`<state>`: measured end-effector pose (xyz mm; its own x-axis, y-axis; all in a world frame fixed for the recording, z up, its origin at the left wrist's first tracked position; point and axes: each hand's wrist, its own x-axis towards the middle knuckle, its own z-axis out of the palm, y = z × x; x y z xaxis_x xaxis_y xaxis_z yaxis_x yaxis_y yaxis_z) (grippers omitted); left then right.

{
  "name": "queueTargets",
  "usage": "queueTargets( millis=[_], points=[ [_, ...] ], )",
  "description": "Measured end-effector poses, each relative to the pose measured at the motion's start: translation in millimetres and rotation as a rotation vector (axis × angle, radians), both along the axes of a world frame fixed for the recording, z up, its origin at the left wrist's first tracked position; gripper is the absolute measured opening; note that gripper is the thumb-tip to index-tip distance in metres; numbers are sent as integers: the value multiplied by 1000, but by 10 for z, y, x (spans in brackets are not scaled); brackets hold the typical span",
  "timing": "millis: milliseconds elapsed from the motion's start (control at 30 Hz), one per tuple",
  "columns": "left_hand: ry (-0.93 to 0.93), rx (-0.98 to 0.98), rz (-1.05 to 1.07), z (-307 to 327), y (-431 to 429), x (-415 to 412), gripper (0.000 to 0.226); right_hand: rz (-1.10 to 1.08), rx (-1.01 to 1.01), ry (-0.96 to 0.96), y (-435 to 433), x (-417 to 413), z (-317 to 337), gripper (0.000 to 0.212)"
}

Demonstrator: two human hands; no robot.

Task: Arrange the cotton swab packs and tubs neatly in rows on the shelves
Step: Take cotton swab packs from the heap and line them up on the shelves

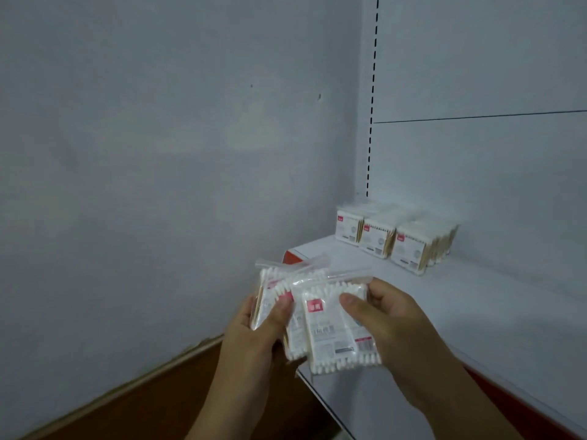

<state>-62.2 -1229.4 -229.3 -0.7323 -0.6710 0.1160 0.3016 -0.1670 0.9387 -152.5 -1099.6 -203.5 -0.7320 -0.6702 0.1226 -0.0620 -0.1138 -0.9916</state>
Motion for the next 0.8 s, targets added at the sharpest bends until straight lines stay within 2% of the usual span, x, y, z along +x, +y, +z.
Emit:
queueTargets(
  millis=[167,300,400,500,633,800],
  points=[
    [-24,5,-137,-11,-1010,-459,37,-169,-41,-50,-810,-191,-16,12],
    [-65,13,-324,54,-1544,-978,27,-469,-178,-161,-861,-483,-86,29],
    [-89,-46,-432,170,-1794,-1439,17,-745,-196,-163,-699,-743,-112,20],
    [-111,-179,-496,245,-1925,-1990,15,-931,-109,-111,-610,-1025,-112,12],
    [-111,-427,-554,243,-1937,-2647,18,-1046,-54,-46,-588,-1387,-51,12],
    [-189,-510,-569,85,-2030,-3225,18,-997,-20,-24,-816,-1741,-27,10]
  ],
)
